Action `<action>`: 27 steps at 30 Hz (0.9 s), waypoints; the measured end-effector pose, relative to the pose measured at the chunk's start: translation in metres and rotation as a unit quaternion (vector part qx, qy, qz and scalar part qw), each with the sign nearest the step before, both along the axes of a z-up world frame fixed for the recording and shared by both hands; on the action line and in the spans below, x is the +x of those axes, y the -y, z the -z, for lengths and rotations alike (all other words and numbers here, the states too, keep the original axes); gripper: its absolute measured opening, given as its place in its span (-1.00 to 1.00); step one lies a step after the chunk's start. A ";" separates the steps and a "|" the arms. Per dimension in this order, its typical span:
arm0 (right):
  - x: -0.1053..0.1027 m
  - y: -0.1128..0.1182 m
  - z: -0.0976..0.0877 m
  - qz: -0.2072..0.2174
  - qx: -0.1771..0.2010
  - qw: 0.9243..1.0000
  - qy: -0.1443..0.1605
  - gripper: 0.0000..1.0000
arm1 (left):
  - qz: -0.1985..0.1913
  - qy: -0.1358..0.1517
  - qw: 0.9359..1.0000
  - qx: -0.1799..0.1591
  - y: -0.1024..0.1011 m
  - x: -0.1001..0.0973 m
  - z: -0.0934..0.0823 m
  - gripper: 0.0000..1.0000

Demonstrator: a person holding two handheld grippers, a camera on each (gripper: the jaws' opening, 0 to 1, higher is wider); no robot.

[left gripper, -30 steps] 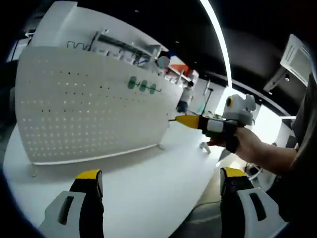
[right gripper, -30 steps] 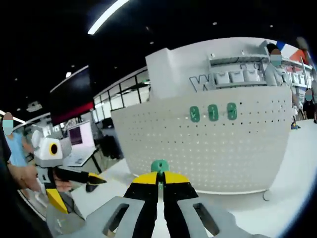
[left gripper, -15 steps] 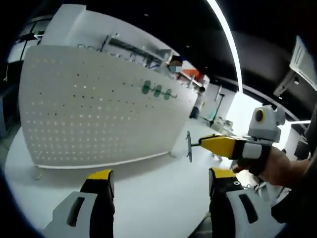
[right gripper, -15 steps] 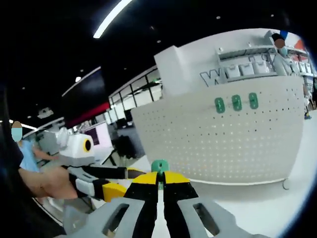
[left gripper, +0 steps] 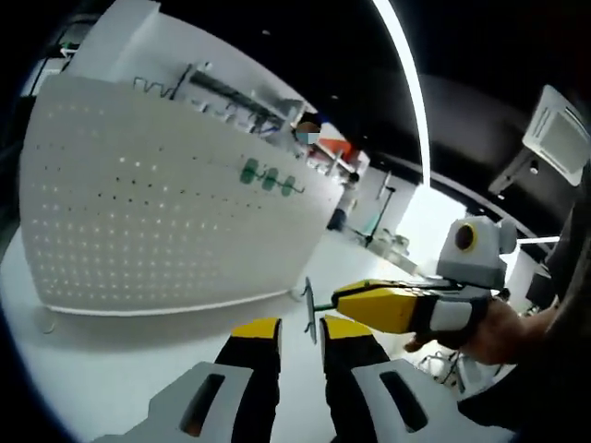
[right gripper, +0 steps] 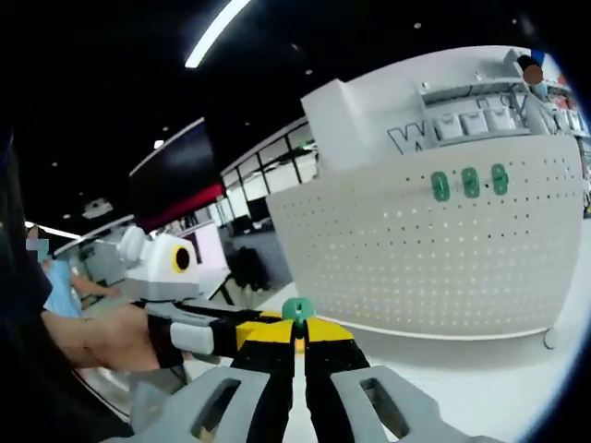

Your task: Insert the hook assembly into the mounting plate slot until the hook locks in place.

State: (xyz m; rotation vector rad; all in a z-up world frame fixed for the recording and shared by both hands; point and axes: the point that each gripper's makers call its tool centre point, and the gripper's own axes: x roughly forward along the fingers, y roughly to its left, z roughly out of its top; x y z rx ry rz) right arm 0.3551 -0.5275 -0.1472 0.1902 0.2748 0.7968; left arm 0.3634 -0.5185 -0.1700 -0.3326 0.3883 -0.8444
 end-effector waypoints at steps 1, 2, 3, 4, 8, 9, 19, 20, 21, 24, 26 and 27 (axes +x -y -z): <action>0.000 0.000 0.000 0.000 0.000 1.000 0.001 -0.99 | 0.000 0.001 1.000 0.000 0.000 0.000 0.000 -0.75; 0.000 0.000 0.000 0.000 -0.001 1.000 0.001 -0.99 | 0.000 0.001 1.000 0.000 0.000 0.000 0.000 -0.75; 0.000 0.000 -0.001 0.000 -0.001 1.000 0.003 -0.99 | 0.001 -0.003 1.000 0.000 0.001 -0.001 0.002 -0.75; -0.001 -0.001 -0.002 0.000 0.000 1.000 0.004 -1.00 | 0.002 -0.006 1.000 0.000 0.001 -0.001 0.002 -0.76; -0.001 -0.001 -0.003 -0.001 -0.002 1.000 0.007 -1.00 | 0.008 -0.006 1.000 -0.010 0.004 -0.004 0.001 -0.86; -0.002 -0.001 -0.004 -0.001 -0.002 1.000 0.007 -0.99 | 0.009 -0.006 1.000 -0.012 0.004 -0.005 0.000 -0.88; -0.004 -0.002 -0.008 -0.003 -0.004 1.000 0.017 -0.99 | 0.005 0.007 1.000 -0.018 0.003 -0.007 -0.004 -0.92; -0.005 -0.003 -0.008 -0.004 -0.008 1.000 0.020 -0.99 | 0.004 0.010 1.000 -0.017 0.003 -0.007 -0.005 -0.93; -0.005 -0.004 -0.008 -0.006 -0.015 1.000 0.025 -0.99 | 0.002 0.011 1.000 -0.013 0.003 -0.007 -0.005 -0.93; -0.006 -0.005 -0.009 -0.006 -0.022 0.999 0.028 -0.98 | -0.001 0.011 1.000 -0.009 0.002 -0.006 -0.005 -0.95; -0.005 -0.004 -0.009 -0.005 -0.021 0.999 0.026 -0.97 | -0.002 0.012 1.000 -0.007 0.001 -0.006 -0.006 -0.95; -0.004 -0.004 -0.010 -0.004 -0.010 1.000 0.019 -0.97 | -0.004 0.013 1.000 -0.008 0.001 -0.005 -0.007 -0.96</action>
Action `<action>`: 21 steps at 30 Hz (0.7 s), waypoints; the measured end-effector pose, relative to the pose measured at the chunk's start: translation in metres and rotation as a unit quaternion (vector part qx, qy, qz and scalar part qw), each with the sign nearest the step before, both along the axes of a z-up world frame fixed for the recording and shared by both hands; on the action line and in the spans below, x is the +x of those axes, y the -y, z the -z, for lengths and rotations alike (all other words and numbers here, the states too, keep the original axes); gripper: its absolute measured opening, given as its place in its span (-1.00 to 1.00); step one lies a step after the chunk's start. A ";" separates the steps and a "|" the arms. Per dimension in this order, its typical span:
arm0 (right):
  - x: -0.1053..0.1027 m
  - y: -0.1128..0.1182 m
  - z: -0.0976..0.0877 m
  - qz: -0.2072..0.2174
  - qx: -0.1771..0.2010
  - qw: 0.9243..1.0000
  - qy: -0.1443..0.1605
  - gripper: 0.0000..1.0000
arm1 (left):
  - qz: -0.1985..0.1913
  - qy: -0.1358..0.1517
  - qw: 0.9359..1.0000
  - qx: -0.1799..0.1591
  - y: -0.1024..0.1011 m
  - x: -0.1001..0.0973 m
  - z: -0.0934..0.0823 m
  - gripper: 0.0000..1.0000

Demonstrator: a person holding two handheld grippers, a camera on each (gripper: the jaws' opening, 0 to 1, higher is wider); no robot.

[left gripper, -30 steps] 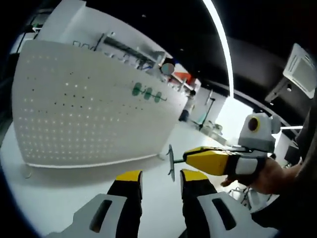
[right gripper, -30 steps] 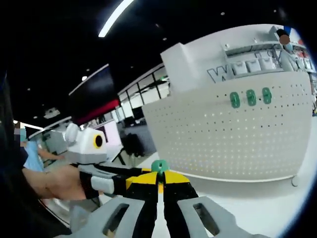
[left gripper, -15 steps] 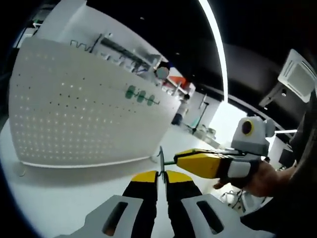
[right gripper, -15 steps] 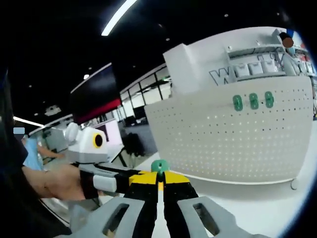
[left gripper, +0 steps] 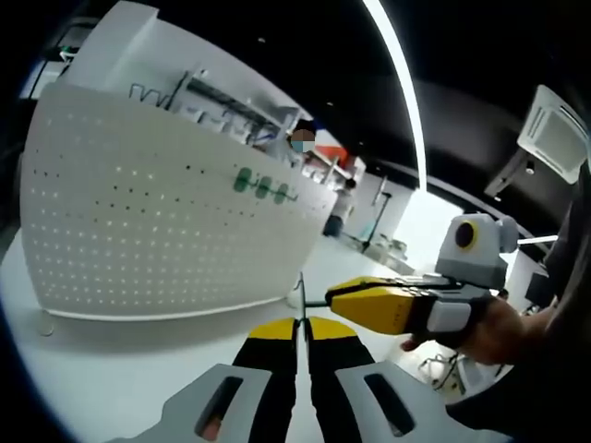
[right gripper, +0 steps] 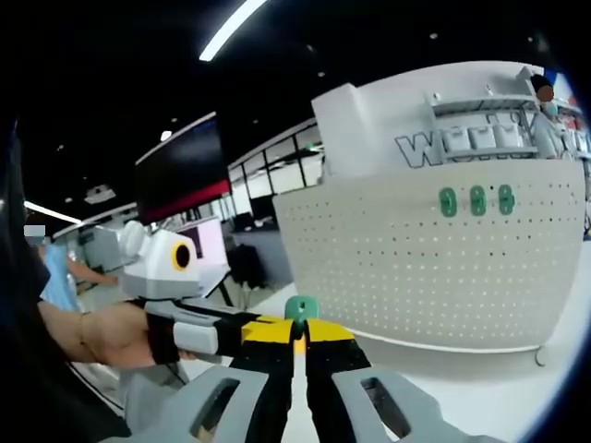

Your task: Insert the hook assembly into the mounting plate slot until the hook locks in place.

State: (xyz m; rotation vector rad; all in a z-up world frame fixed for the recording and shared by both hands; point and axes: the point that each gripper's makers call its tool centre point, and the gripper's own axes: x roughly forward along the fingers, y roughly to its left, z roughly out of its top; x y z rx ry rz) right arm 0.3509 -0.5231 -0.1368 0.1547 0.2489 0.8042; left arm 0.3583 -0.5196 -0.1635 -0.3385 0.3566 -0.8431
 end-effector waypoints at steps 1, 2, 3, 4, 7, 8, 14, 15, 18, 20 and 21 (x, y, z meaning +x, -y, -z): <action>0.000 0.000 0.000 0.000 0.003 1.000 -0.003 -0.97 | -0.002 0.001 1.000 -0.001 0.000 0.000 -0.001 -0.96; 0.001 0.000 0.000 -0.002 0.000 1.000 -0.001 -0.97 | -0.003 0.002 1.000 0.001 0.000 0.001 -0.001 -0.96; 0.001 0.000 0.001 -0.003 -0.001 1.000 -0.003 -0.97 | -0.003 0.001 1.000 0.003 0.000 0.001 0.000 -0.96; 0.000 0.000 0.001 -0.005 -0.005 1.000 -0.003 -0.97 | -0.003 0.000 1.000 0.004 0.000 0.001 0.000 -0.96; 0.000 0.000 0.001 -0.006 -0.004 1.000 -0.007 -0.96 | -0.002 -0.001 1.000 0.004 0.000 0.001 0.000 -0.96; 0.000 0.000 0.002 -0.007 -0.006 1.000 -0.007 -0.96 | -0.004 0.000 1.000 0.005 0.000 0.001 0.000 -0.96; -0.002 0.001 0.000 -0.001 0.004 1.000 -0.017 -0.86 | -0.019 0.013 0.999 0.038 -0.008 0.004 0.005 -0.96; -0.002 0.002 0.000 0.000 0.000 1.000 -0.014 -0.86 | -0.019 0.022 0.998 0.048 -0.009 0.004 0.005 -0.96; -0.002 0.002 0.001 0.001 0.004 1.000 -0.018 -0.86 | -0.019 0.040 0.997 0.070 -0.009 0.003 0.005 -0.96; -0.001 0.001 0.001 0.001 0.006 1.000 -0.019 -0.86 | -0.015 0.045 0.996 0.079 -0.008 0.002 0.005 -0.96; -0.001 0.001 0.000 0.001 0.006 1.000 -0.018 -0.86 | -0.015 0.049 0.995 0.080 -0.006 0.001 0.003 -0.96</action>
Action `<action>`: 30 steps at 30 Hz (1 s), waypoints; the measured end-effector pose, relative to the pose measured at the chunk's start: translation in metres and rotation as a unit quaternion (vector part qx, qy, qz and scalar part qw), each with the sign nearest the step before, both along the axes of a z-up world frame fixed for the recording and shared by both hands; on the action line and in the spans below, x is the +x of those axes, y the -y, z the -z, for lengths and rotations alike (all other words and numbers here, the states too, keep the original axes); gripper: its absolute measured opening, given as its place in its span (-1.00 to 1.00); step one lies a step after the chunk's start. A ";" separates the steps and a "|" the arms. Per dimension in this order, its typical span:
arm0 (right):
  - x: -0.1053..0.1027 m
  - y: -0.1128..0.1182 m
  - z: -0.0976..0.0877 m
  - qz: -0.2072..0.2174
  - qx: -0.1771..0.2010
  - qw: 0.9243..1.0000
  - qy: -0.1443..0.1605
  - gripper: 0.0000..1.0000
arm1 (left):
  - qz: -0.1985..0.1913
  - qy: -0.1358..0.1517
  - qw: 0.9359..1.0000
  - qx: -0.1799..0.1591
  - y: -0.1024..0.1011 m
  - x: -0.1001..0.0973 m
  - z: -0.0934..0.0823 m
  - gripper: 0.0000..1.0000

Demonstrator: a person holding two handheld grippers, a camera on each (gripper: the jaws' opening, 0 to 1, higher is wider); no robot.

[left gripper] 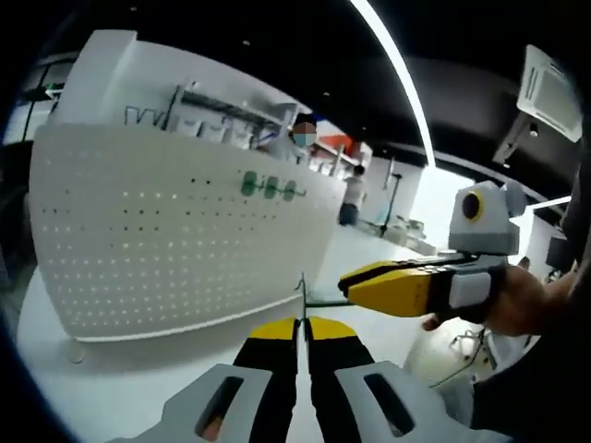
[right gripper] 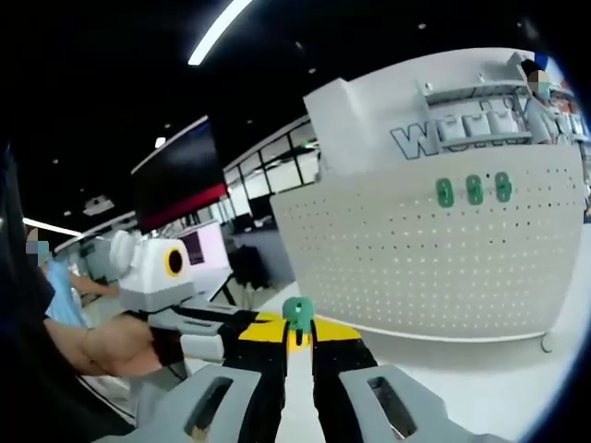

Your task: Insert the hook assembly into the mounting plate slot until the hook locks in place.

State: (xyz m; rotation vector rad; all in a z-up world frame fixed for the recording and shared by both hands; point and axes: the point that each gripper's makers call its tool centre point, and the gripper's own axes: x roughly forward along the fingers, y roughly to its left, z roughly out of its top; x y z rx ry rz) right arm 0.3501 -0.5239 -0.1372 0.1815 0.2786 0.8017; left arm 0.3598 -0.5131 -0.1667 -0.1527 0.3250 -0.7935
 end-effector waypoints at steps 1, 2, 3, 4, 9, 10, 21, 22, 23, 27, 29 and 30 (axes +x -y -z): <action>0.000 -0.001 0.000 -0.001 0.001 1.000 0.001 -0.86 | 0.002 0.002 1.000 0.001 0.001 -0.001 -0.001 -0.96; 0.000 -0.002 -0.001 -0.001 0.002 1.000 0.000 -0.87 | 0.004 0.006 1.000 0.003 0.002 -0.001 -0.002 -0.96; 0.001 -0.002 0.000 -0.001 0.006 1.000 -0.003 -0.87 | 0.005 0.009 1.000 0.005 0.003 -0.001 -0.003 -0.96; 0.002 -0.002 0.000 0.000 0.010 1.000 -0.005 -0.87 | 0.006 0.013 1.000 0.007 0.004 -0.002 -0.005 -0.96; 0.003 -0.003 -0.002 0.003 0.024 1.000 -0.009 -0.89 | 0.012 0.035 0.999 0.015 0.008 -0.002 -0.011 -0.96; 0.003 -0.003 -0.001 0.004 0.026 1.000 -0.012 -0.89 | 0.014 0.039 0.999 0.014 0.009 -0.002 -0.013 -0.96; 0.006 -0.001 -0.006 0.017 0.044 0.999 -0.008 -0.98 | 0.008 0.044 0.999 0.013 0.009 -0.002 -0.018 -0.96; 0.006 -0.002 -0.008 0.017 0.040 0.999 0.001 -0.98 | 0.008 0.040 0.999 0.008 0.008 -0.002 -0.018 -0.96; 0.006 -0.002 -0.008 0.017 0.035 0.999 0.006 -0.99 | 0.009 0.038 0.999 0.004 0.008 -0.001 -0.018 -0.95; 0.005 -0.003 -0.007 0.008 0.014 1.000 0.018 -0.99 | 0.017 0.031 0.999 -0.004 0.007 -0.003 -0.016 -0.91; 0.004 -0.004 -0.007 0.006 0.011 1.000 0.020 -1.00 | 0.026 0.025 0.999 -0.011 0.009 -0.006 -0.016 -0.86; 0.005 -0.003 -0.008 0.006 0.006 1.000 0.025 -1.00 | 0.029 0.017 0.999 -0.015 0.011 -0.007 -0.014 -0.79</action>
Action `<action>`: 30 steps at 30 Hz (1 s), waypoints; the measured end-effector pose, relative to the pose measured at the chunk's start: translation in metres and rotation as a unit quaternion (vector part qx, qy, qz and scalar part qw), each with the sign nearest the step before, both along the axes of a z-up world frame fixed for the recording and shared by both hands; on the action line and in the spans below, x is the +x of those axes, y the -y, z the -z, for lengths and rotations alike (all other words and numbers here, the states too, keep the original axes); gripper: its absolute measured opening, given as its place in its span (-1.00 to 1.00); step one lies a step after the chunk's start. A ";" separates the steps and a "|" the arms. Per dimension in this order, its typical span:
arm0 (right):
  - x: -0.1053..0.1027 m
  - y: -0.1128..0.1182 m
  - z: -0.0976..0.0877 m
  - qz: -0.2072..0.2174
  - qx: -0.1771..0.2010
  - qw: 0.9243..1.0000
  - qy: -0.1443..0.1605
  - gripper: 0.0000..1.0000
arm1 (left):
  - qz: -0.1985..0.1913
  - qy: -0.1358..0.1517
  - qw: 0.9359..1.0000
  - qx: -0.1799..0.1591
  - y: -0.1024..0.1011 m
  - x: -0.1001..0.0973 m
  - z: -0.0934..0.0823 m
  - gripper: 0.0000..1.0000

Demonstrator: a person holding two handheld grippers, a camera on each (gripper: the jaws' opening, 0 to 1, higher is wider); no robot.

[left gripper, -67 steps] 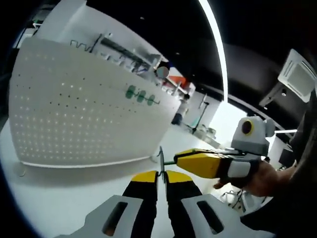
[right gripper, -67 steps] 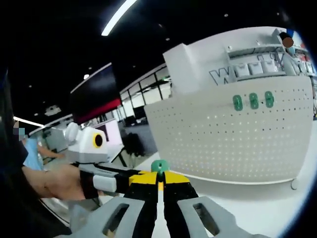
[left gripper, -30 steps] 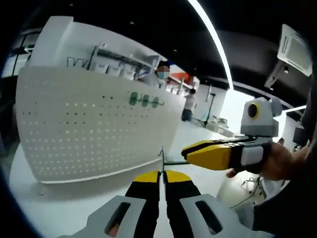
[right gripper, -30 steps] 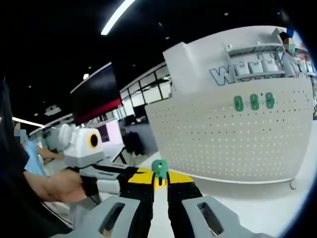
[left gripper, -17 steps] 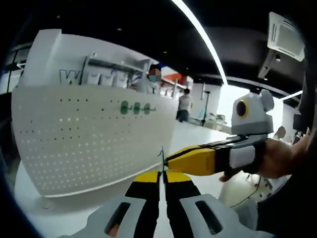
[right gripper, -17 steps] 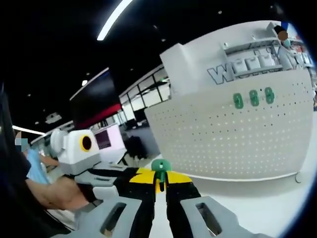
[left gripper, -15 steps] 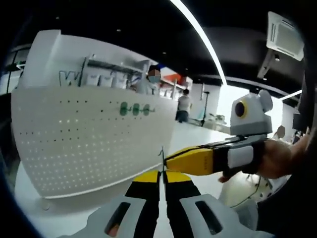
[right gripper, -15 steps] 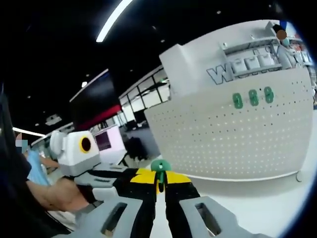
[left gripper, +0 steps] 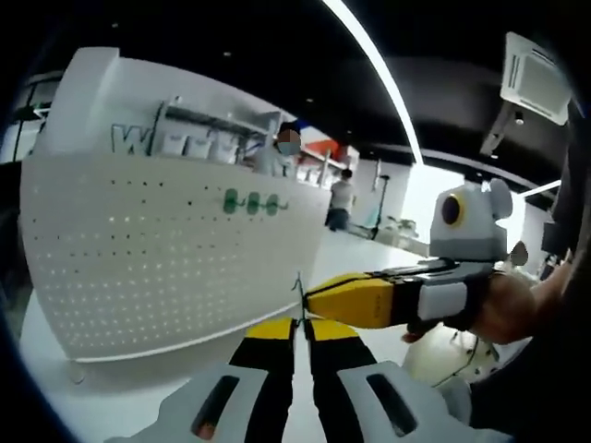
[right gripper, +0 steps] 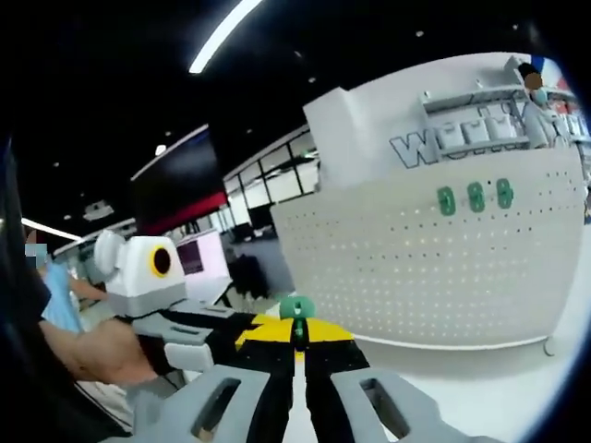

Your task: Insert the hook assembly into the mounting plate slot until the hook locks in place.

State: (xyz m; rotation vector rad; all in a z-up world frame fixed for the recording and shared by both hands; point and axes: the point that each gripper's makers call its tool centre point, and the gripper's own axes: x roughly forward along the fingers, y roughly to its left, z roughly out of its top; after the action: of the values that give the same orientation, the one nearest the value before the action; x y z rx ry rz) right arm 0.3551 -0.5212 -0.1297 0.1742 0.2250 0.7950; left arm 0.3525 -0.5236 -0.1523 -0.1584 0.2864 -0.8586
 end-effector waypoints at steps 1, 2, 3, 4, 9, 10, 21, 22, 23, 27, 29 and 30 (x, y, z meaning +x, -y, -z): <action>0.001 0.001 0.000 0.001 -0.004 1.000 0.003 -1.00 | -0.001 -0.001 1.000 0.001 0.000 0.000 0.001 -0.69; 0.002 0.003 -0.001 0.000 -0.002 1.000 0.001 -1.00 | -0.001 -0.001 1.000 0.003 0.001 0.000 0.002 -0.57; 0.002 0.004 -0.001 0.000 -0.001 1.000 0.000 -1.00 | -0.002 -0.004 1.000 0.005 0.001 -0.001 0.003 -0.41; 0.002 0.004 -0.001 0.000 -0.002 1.000 0.000 -1.00 | -0.002 -0.005 1.000 0.004 0.001 -0.001 0.003 -0.32; 0.005 0.011 0.000 0.006 -0.011 1.000 0.006 -1.00 | 0.007 -0.008 1.000 0.009 0.004 -0.004 0.006 0.13; 0.006 0.013 0.001 0.008 -0.012 1.000 0.006 -1.00 | 0.006 -0.015 1.000 0.007 0.004 -0.004 0.008 0.25; 0.012 0.028 0.010 0.024 -0.031 0.999 0.010 -1.00 | 0.005 -0.025 1.000 -0.002 0.012 -0.011 0.007 1.00; 0.012 0.028 0.011 0.025 -0.033 0.999 0.010 -1.00 | 0.009 -0.025 1.000 -0.003 0.013 -0.012 0.006 0.99; 0.013 0.029 0.012 0.025 -0.034 0.999 0.009 -1.00 | 0.011 -0.026 1.000 -0.004 0.014 -0.014 0.006 1.00; 0.015 0.031 0.015 0.028 -0.038 0.999 0.010 -1.00 | 0.015 -0.026 1.000 -0.002 0.017 -0.017 0.004 1.00; 0.018 0.034 0.016 0.032 -0.046 0.998 0.017 -0.99 | 0.012 -0.022 1.000 -0.002 0.016 -0.015 0.005 1.00; 0.024 0.039 0.015 0.040 -0.049 0.998 0.024 -0.99 | 0.011 -0.025 1.000 0.003 0.015 -0.015 0.008 1.00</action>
State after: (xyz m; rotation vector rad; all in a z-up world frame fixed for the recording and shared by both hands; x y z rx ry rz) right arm 0.3789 -0.5600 -0.1445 0.0711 0.2088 0.7060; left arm 0.3376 -0.5385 -0.1600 -0.1717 0.3371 -0.8755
